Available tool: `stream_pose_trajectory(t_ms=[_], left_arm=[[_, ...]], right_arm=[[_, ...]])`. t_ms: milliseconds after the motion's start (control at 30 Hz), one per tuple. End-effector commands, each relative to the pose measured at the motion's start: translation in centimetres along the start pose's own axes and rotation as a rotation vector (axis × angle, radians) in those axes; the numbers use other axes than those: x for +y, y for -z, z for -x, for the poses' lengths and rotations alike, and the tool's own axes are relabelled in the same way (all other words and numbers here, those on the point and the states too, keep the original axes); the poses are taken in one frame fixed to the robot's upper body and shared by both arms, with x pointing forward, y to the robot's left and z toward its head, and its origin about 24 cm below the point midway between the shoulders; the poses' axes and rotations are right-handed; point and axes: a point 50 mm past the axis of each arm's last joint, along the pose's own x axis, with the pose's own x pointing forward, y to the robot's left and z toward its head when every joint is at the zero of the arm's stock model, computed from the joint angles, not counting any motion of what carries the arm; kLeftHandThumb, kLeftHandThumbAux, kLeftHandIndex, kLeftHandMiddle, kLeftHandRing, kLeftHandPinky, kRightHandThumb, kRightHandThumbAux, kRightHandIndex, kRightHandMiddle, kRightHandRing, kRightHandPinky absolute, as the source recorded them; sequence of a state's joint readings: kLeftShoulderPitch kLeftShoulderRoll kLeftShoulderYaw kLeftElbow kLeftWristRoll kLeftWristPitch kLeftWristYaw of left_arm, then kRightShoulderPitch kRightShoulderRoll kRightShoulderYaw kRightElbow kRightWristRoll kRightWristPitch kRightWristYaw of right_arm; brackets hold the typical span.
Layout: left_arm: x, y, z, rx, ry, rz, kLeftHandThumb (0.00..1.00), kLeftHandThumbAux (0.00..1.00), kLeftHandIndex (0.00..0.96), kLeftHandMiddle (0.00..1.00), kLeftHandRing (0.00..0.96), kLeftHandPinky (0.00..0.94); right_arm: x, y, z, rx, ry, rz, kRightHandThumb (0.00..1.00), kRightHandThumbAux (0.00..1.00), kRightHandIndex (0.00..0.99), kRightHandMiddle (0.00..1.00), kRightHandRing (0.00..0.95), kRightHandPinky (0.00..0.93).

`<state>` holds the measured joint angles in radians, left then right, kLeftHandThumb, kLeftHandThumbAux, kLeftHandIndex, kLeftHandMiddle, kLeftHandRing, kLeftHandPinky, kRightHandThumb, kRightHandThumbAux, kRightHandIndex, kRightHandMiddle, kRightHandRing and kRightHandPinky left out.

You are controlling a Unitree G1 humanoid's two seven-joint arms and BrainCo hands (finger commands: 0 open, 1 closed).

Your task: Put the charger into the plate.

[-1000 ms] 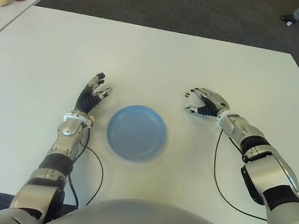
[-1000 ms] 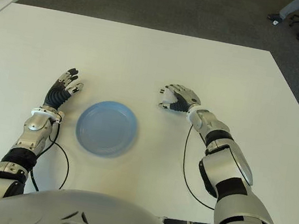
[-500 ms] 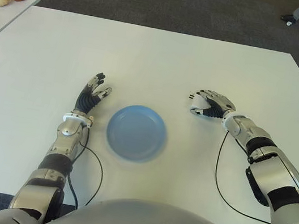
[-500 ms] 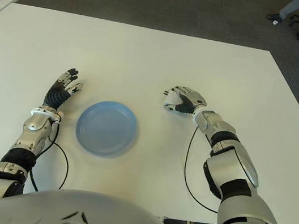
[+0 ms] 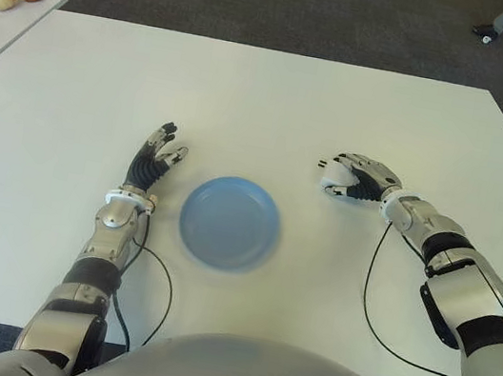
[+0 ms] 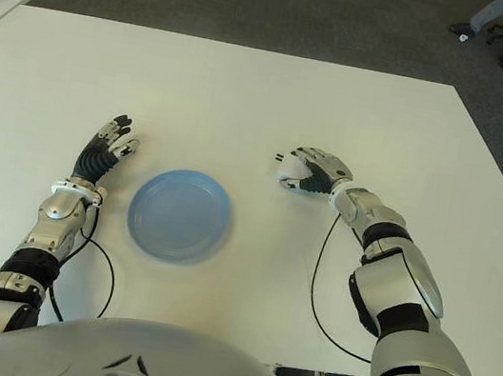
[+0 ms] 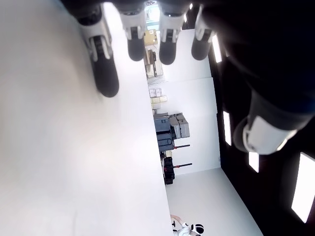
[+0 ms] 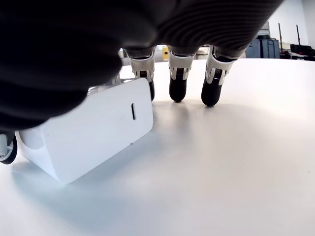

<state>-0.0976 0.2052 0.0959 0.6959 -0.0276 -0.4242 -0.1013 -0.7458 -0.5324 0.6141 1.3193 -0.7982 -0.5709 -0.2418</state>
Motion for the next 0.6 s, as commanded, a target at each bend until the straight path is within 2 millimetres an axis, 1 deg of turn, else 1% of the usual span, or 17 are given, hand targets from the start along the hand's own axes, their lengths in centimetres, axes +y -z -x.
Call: stream_pose_trajectory(t_ms=[33, 267, 600], left_arm=[[-0.18, 4.57, 2.87, 0.251, 0.018, -0.001, 0.000, 0.557, 0.029, 0.094, 0.080, 0.079], [-0.11, 4.58, 2.84, 0.252, 0.021, -0.004, 0.000, 0.558, 0.031, 0.096, 0.083, 0.079], [-0.06, 4.56, 2.73, 0.252, 0.019, -0.007, 0.000, 0.558, 0.035, 0.104, 0.092, 0.089]], right_arm=[[1.18, 0.50, 0.78, -0.002, -0.051, 0.010, 0.372, 0.273, 0.000, 0.000, 0.000, 0.061], [0.92, 0.63, 1.03, -0.032, -0.042, 0.044, 0.389, 0.277, 0.000, 0.000, 0.000, 0.090], [0.68, 0.68, 1.13, -0.049, -0.031, 0.062, 0.375, 0.308, 0.000, 0.000, 0.000, 0.110]])
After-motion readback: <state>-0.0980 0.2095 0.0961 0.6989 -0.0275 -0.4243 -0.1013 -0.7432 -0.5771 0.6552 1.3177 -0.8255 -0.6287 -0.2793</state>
